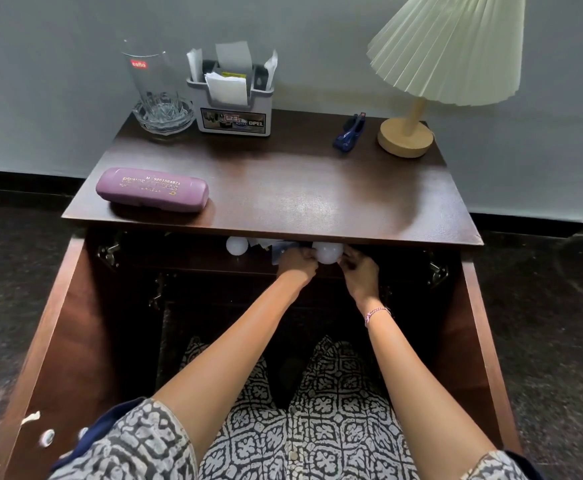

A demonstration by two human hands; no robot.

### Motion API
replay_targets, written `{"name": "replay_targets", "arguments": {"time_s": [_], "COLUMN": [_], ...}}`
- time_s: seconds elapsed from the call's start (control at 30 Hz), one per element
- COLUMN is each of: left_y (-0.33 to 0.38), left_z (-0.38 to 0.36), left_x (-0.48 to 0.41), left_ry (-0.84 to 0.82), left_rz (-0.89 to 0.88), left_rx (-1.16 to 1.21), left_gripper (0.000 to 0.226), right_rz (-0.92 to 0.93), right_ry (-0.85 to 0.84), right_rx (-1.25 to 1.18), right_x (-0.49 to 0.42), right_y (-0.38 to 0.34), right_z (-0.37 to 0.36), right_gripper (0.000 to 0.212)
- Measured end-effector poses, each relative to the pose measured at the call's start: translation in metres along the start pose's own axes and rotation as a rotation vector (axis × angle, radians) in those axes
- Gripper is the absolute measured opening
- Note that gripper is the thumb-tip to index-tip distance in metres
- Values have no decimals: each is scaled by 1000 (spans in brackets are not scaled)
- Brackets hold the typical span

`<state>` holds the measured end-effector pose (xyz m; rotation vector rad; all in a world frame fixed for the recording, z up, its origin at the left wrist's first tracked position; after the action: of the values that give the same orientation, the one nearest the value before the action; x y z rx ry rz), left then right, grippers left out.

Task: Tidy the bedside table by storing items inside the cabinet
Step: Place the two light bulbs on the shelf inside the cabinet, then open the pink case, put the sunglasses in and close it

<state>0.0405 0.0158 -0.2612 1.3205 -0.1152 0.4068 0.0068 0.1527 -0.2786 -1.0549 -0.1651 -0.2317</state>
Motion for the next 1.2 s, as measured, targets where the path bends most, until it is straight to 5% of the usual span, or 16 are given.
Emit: {"name": "replay_targets", "arguments": {"time_s": [0.4, 0.5, 1.0, 1.2], "left_y": [2, 3, 88, 101], "left_z": [11, 18, 105, 179], "left_x": [22, 45, 128, 128], "left_ry": [21, 20, 469, 763], "left_rz": [-49, -95, -740, -781], "left_rx": [28, 72, -350, -482], "left_gripper": [17, 31, 30, 33], "right_rz": [3, 86, 613, 740], "right_ry": [93, 150, 188, 52], "right_rx": [51, -21, -177, -113], "right_x": [20, 47, 137, 139], "right_y": [-2, -6, -130, -189], "right_z": [7, 13, -3, -43], "right_gripper": [41, 36, 11, 18]}}
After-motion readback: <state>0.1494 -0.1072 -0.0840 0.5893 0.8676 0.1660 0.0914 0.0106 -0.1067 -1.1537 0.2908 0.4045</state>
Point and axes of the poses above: each hand's wrist, its own x-axis away from the middle knuckle, its own z-axis out of the back of the hand, y = z × x, the point moved 4 cm from there along -x, towards the middle knuckle, and after that the axes turned 11 degrees about -z, right-handed, at the moved point
